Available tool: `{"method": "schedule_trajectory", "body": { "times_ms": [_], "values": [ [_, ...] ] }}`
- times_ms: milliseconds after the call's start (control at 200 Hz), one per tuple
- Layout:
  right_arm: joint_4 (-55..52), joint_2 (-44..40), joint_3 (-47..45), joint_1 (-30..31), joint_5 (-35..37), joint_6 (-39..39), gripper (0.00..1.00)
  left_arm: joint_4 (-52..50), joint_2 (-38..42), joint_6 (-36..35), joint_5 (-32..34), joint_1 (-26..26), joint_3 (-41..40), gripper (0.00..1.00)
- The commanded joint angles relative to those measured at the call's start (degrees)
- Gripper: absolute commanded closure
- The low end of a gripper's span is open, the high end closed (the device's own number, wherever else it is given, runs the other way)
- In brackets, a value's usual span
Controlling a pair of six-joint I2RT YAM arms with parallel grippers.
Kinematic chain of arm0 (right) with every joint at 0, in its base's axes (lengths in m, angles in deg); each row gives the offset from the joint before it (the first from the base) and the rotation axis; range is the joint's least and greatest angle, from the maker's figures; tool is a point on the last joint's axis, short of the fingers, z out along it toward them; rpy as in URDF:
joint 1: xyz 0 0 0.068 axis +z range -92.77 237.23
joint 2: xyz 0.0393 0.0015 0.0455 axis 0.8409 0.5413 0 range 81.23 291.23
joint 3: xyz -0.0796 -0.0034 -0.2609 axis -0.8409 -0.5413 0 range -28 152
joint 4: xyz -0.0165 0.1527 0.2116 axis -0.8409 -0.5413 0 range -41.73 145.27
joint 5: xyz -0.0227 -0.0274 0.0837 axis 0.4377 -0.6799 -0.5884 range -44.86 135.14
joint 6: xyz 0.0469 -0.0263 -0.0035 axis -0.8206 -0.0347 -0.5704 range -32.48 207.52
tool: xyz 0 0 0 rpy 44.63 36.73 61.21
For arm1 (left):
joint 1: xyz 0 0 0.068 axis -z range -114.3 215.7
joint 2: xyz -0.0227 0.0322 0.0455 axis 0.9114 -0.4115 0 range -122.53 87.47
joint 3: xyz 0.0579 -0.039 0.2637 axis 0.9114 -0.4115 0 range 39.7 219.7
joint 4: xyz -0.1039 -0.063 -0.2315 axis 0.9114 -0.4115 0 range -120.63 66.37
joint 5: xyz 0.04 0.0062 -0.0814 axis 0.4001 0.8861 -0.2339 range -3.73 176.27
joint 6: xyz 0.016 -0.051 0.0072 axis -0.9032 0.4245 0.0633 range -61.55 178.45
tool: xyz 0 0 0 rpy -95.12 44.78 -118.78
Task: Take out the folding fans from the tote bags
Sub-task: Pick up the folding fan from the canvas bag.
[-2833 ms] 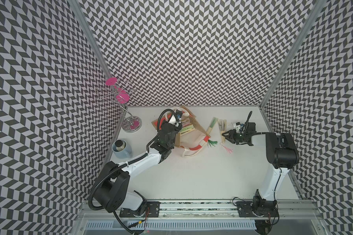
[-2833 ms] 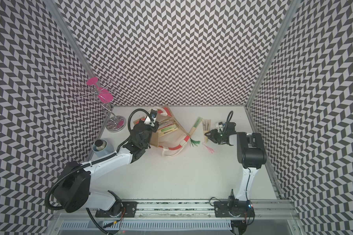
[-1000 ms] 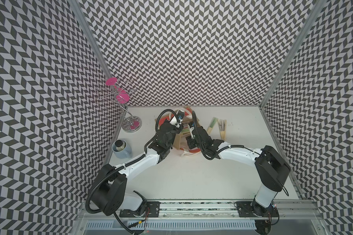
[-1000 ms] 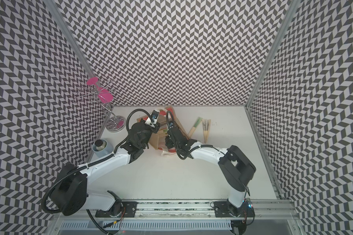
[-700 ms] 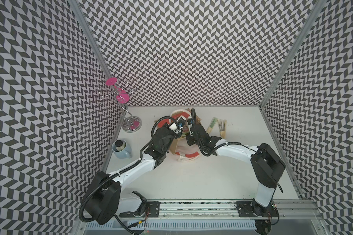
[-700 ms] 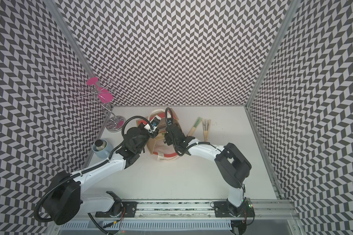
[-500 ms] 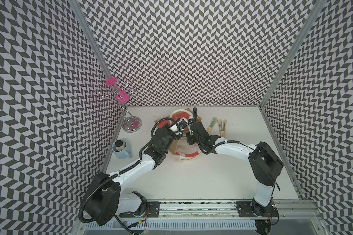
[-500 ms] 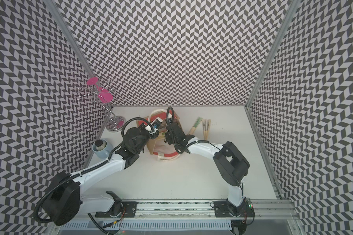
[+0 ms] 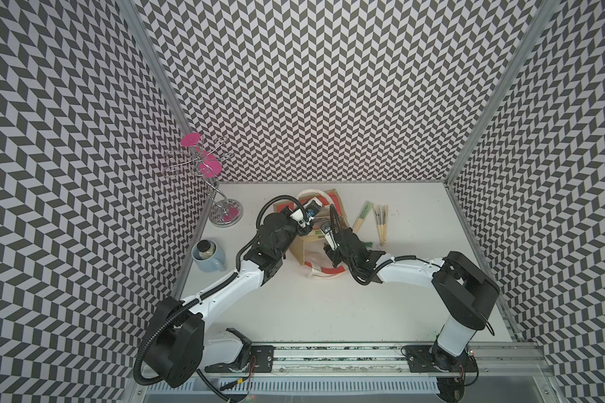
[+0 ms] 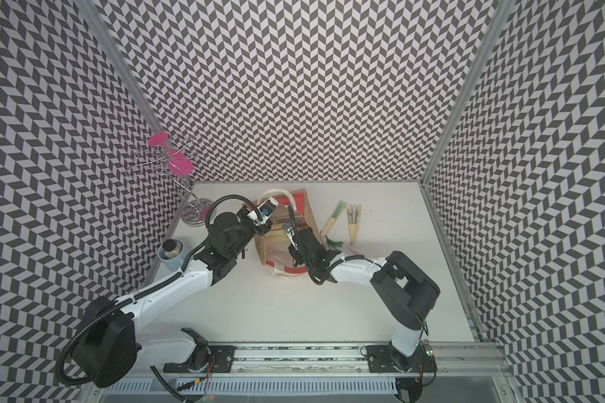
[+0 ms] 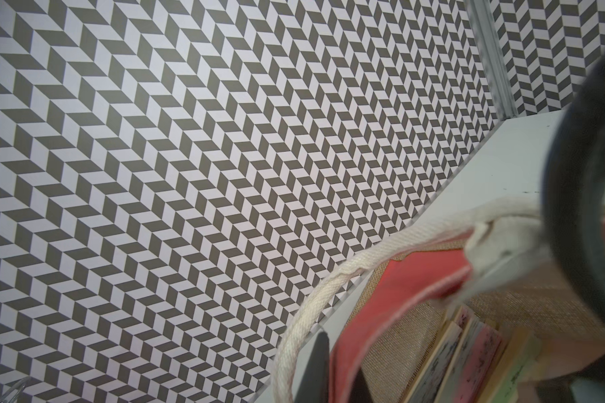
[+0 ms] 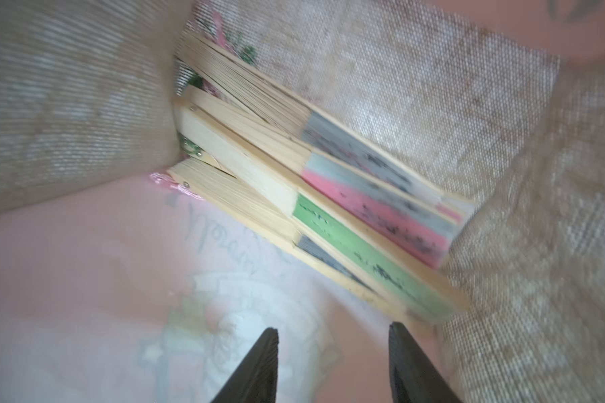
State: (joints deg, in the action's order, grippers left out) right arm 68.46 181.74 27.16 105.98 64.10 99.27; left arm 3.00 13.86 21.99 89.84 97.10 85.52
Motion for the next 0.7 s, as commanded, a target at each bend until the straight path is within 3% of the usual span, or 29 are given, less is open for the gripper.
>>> {"method": "schedule_trajectory", "body": {
  "times_ms": [0, 265, 451, 696],
  "values": [
    [7.98, -0.93, 0.56, 1.03, 5.2, 6.07, 0.49, 1.68, 0.8, -1.5, -4.15, -0.7, 1.78, 1.0],
    [5.73, 3.64, 6.22, 1.36, 5.19, 11.91, 0.48, 1.5, 3.38, -3.48, -10.84, -1.98, -0.4, 1.0],
    [-0.02, 5.98, 10.11, 1.44, 0.37, 12.89, 0.45, 0.64, 3.33, -4.23, -12.71, -1.99, -0.65, 1.0],
    [-4.19, 9.62, 12.7, 1.21, 0.38, 14.57, 0.44, 0.43, 3.2, -4.11, -14.62, -2.01, -0.03, 1.0]
  ]
}}
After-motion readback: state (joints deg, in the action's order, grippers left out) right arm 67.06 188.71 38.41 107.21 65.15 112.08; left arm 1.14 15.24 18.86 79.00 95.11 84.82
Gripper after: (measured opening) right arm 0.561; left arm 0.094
